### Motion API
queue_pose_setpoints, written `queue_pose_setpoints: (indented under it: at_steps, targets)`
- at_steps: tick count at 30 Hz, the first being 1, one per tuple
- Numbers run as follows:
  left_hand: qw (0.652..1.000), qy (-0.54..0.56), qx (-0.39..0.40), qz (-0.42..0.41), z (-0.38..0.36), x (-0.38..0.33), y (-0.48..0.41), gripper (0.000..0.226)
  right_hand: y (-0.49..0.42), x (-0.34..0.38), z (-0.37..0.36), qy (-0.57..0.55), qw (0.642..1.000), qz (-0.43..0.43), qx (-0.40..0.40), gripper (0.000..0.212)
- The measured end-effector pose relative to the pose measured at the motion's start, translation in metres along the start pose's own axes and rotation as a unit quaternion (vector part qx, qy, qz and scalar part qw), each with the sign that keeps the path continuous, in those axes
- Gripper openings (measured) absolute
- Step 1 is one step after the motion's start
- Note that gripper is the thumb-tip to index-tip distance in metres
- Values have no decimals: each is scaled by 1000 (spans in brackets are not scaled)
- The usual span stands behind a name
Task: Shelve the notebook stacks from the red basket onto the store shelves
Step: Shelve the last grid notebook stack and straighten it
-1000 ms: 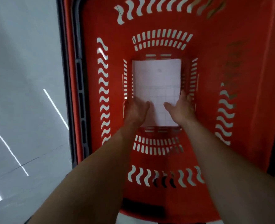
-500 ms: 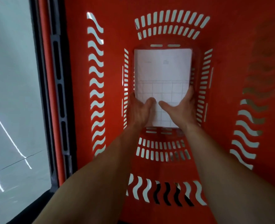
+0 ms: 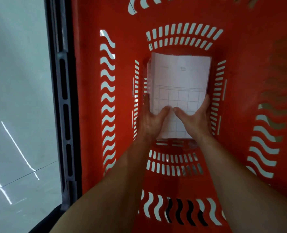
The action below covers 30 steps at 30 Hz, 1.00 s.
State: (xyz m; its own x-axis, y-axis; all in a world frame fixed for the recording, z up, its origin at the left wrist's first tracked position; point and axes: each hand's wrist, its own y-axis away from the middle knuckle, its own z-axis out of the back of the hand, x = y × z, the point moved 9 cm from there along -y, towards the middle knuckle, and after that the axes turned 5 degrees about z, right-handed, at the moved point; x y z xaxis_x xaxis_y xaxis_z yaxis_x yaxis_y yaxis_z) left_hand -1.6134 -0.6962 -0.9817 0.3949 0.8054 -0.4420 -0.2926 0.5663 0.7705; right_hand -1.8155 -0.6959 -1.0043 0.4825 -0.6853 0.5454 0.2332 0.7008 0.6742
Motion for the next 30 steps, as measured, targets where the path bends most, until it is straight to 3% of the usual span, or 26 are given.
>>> queue_pose_setpoints:
  at_steps: [3,12,22,25,28,30]
  targets:
    - [1000,-8,5,-7,1,-10,4,113,-1,2,0,-8,1000,1,3,132]
    - [998,24,13,-62,24,-55,29,80,13,28,12,-89,996,5,2,131]
    - [994,64,17,-86,119,-132,139,77,105,133,72,-158,986,16,43,116]
    - [990,95,30,-98,162,-159,191,83,153,175,105,-184,982,19,26,124]
    - [986,122,46,-108,207,-181,233,85,193,215,133,-217,976,24,-3,99]
    - [985,131,49,-102,236,-186,250,80,210,242,136,-244,969,30,-1,96]
